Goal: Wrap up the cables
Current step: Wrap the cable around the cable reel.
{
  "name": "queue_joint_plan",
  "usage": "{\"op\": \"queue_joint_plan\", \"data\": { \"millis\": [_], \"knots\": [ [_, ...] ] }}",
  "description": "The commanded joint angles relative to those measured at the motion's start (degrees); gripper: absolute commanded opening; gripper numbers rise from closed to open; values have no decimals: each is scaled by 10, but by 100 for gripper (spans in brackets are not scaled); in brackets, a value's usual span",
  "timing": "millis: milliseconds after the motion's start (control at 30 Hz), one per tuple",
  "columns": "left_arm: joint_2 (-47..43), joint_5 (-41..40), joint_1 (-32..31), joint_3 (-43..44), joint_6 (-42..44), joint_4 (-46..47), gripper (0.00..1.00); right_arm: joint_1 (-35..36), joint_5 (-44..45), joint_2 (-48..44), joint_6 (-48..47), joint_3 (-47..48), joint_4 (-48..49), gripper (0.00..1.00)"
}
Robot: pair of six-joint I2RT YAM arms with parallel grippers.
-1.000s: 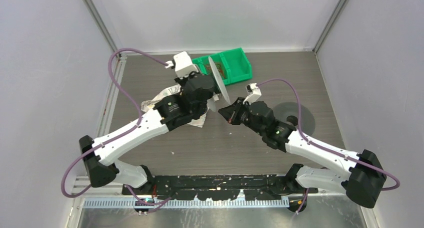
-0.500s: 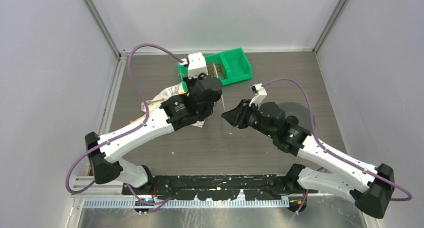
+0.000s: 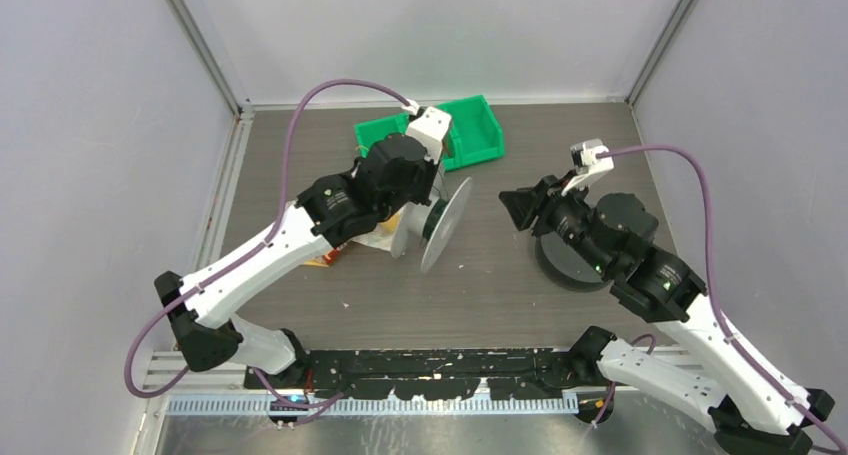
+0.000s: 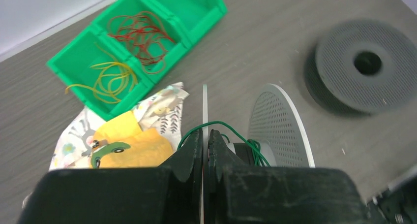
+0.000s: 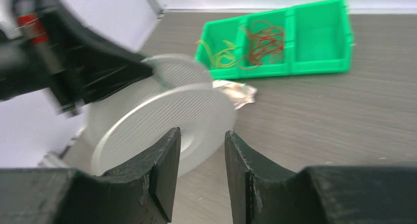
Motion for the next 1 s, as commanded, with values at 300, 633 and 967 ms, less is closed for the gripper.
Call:
{"op": "queue_joint_plan", "data": {
  "millis": [300,633,967],
  "knots": [
    [-97,339,36,1,187,-87,0,-231,-429,145,31,46,91,46],
    [-82,372,36,2,204,-88,0,-146,-454,196,84,45,177,48],
    [-74,384,36,10,210,-92,0,-97,-444,226,64,63,159,47]
  ]
}}
